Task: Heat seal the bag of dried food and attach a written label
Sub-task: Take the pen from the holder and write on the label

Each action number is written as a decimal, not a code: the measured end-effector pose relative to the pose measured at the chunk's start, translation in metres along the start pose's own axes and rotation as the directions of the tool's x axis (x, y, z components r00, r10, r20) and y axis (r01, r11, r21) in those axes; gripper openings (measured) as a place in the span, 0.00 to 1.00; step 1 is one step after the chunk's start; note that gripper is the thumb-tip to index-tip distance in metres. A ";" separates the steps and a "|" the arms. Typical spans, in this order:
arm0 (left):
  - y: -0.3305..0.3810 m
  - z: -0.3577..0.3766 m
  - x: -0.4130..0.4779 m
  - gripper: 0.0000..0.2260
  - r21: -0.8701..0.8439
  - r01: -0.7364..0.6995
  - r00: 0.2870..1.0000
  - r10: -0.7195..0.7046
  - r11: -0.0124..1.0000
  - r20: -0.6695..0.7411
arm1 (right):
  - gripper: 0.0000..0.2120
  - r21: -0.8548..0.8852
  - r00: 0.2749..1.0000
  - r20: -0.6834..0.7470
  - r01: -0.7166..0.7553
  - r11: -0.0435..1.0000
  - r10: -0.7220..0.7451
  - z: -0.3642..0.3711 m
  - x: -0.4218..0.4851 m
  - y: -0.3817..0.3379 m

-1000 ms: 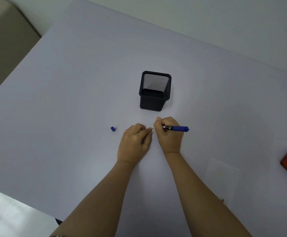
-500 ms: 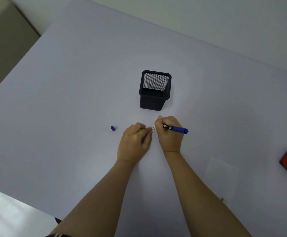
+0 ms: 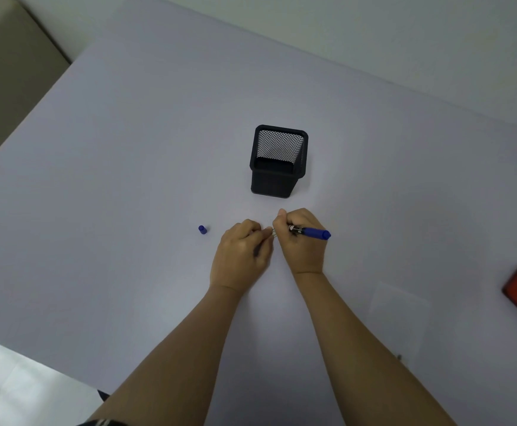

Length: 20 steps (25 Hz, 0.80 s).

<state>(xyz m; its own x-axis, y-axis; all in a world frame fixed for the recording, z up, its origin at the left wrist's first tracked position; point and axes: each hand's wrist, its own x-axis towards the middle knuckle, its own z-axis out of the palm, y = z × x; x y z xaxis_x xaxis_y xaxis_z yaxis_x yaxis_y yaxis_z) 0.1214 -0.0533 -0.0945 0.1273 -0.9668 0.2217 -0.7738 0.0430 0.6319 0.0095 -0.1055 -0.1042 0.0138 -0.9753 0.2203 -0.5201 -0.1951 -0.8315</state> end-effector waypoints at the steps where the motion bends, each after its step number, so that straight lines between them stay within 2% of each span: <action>1: 0.000 0.000 0.000 0.07 0.002 0.002 1.000 -0.002 1.000 0.003 | 0.19 -0.008 1.000 0.016 0.017 1.000 -0.017 0.000 -0.001 0.000; 14: 0.001 -0.001 0.000 0.11 0.015 0.011 1.000 -0.012 1.000 0.015 | 0.17 -0.023 0.999 0.006 0.047 0.999 -0.047 -0.002 0.000 -0.001; 20: 0.002 -0.002 0.000 0.10 0.014 0.020 1.000 -0.020 1.000 0.007 | 0.18 -0.035 0.995 -0.066 0.069 0.997 -0.071 -0.003 0.000 -0.007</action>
<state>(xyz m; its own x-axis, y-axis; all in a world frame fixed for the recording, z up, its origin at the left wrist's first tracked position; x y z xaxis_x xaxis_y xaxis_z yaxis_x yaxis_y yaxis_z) 0.1208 -0.0526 -0.0917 0.1386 -0.9691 0.2038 -0.7795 0.0202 0.6261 0.0108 -0.1037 -0.0973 -0.0059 -0.9500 0.3121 -0.5475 -0.2581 -0.7960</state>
